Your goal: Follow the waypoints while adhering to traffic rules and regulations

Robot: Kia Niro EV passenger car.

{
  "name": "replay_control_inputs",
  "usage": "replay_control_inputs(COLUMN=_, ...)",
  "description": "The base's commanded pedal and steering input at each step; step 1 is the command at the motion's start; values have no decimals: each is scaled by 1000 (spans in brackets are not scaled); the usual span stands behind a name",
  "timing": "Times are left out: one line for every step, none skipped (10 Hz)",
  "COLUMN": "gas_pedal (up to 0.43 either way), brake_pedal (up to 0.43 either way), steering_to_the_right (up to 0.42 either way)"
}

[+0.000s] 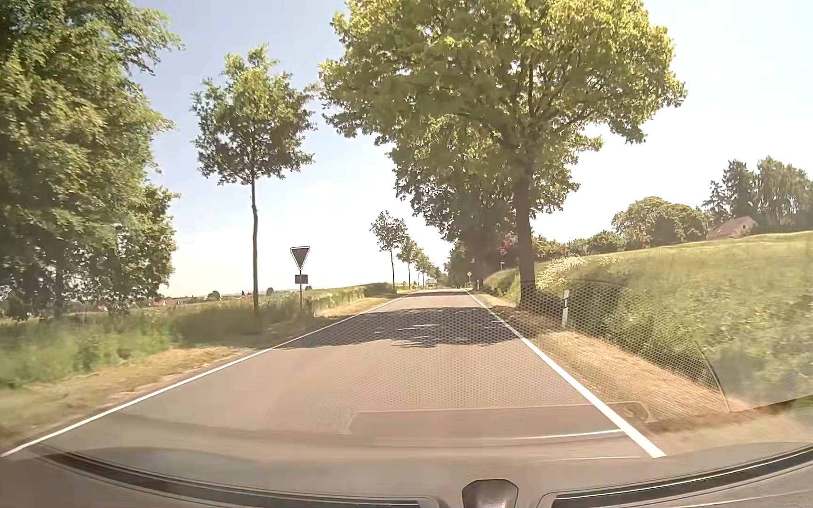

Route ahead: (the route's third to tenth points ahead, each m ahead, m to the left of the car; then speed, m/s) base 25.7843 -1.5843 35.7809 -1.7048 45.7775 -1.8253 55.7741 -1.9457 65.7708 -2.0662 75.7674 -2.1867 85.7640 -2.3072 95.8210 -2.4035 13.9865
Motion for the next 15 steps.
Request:
replay_control_inputs(gas_pedal=260, brake_pedal=6, steering_to_the_right=9)
replay_control_inputs(gas_pedal=260, brake_pedal=6, steering_to_the_right=6)
replay_control_inputs(gas_pedal=260, brake_pedal=6, steering_to_the_right=5)
replay_control_inputs(gas_pedal=260, brake_pedal=12, steering_to_the_right=4)
replay_control_inputs(gas_pedal=260, brake_pedal=6, steering_to_the_right=4)
replay_control_inputs(gas_pedal=260, brake_pedal=6, steering_to_the_right=4)
replay_control_inputs(gas_pedal=260, brake_pedal=6, steering_to_the_right=3)
replay_control_inputs(gas_pedal=260, brake_pedal=6, steering_to_the_right=3)
replay_control_inputs(gas_pedal=260, brake_pedal=6, steering_to_the_right=3)
replay_control_inputs(gas_pedal=260, brake_pedal=6, steering_to_the_right=3)
replay_control_inputs(gas_pedal=260, brake_pedal=6, steering_to_the_right=1)
replay_control_inputs(gas_pedal=260, brake_pedal=6, steering_to_the_right=0)
replay_control_inputs(gas_pedal=260, brake_pedal=6, steering_to_the_right=0)
replay_control_inputs(gas_pedal=260, brake_pedal=6, steering_to_the_right=0)
replay_control_inputs(gas_pedal=260, brake_pedal=6, steering_to_the_right=0)
